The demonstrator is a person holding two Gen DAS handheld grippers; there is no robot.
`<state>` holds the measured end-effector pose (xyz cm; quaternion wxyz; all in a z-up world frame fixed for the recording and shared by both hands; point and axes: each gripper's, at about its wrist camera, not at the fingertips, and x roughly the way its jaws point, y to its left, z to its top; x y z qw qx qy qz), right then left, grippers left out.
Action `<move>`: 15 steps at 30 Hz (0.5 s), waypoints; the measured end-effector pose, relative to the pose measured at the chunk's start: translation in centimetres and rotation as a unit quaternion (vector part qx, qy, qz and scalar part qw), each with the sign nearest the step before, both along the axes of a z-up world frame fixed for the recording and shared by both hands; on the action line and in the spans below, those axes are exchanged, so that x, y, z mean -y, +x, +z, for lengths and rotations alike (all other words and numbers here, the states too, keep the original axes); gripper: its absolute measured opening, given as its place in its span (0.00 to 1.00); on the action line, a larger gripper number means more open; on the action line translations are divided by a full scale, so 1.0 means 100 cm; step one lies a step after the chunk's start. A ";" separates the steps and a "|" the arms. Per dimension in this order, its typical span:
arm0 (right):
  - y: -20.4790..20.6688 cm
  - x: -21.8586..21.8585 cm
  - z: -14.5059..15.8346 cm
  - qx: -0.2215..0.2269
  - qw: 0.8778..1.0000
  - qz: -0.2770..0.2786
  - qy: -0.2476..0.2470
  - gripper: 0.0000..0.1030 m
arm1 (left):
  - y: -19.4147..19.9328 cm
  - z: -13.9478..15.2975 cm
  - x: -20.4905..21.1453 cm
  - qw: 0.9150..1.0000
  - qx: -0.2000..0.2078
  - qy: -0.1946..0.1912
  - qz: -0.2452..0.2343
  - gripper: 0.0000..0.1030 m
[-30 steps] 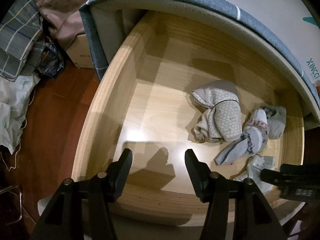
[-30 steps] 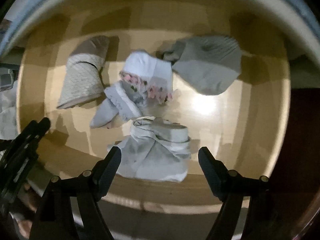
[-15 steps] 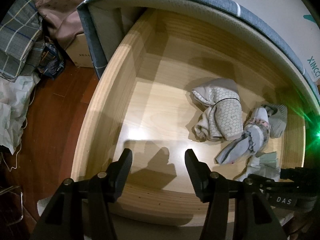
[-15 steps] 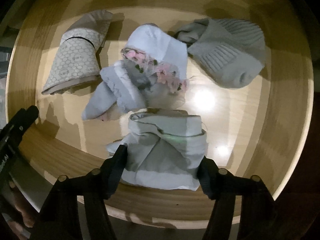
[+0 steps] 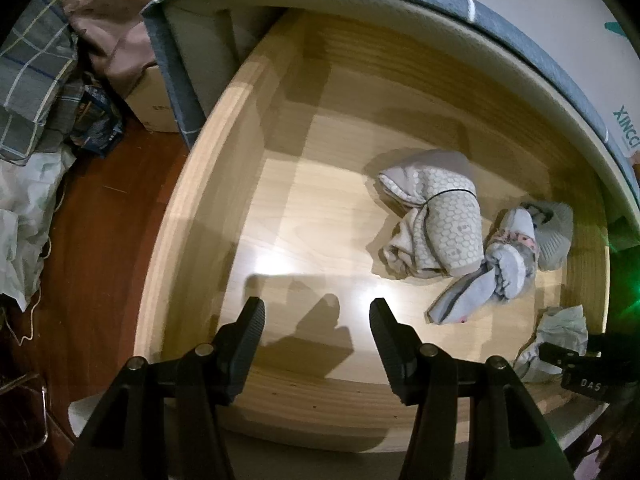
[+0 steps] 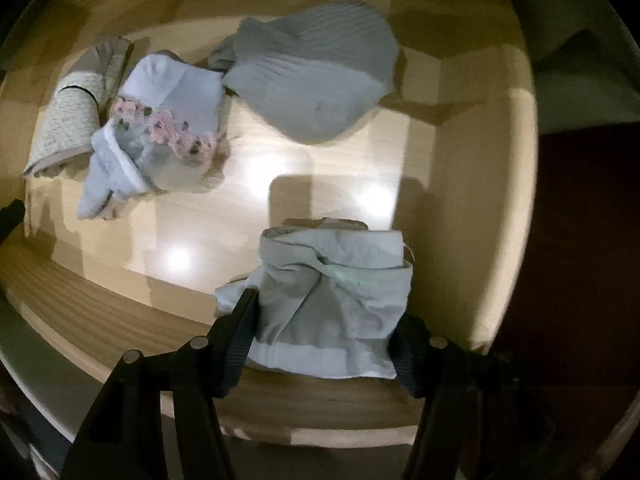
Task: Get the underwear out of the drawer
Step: 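Move the right gripper back into the drawer and grasp the white folded underwear, then lower the left gripper onto the hexagon-print underwear and close it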
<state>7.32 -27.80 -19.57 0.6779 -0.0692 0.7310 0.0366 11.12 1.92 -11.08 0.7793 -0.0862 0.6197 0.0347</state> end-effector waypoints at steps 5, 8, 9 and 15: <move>-0.006 -0.006 -0.007 0.009 1.000 0.010 -0.006 0.54 | 0.001 0.010 0.008 0.999 0.014 0.010 -0.033 0.54; -0.006 -0.012 -0.008 0.013 1.000 0.013 -0.007 0.54 | 0.005 0.025 0.022 0.996 0.038 0.032 -0.074 0.54; -0.007 -0.016 -0.010 0.016 1.000 0.015 -0.007 0.55 | 0.007 0.030 0.026 0.995 0.044 0.032 -0.081 0.54; 0.000 -0.018 0.000 0.024 0.999 0.019 -0.009 0.56 | 0.033 0.042 0.049 0.994 0.048 -0.009 -0.094 0.54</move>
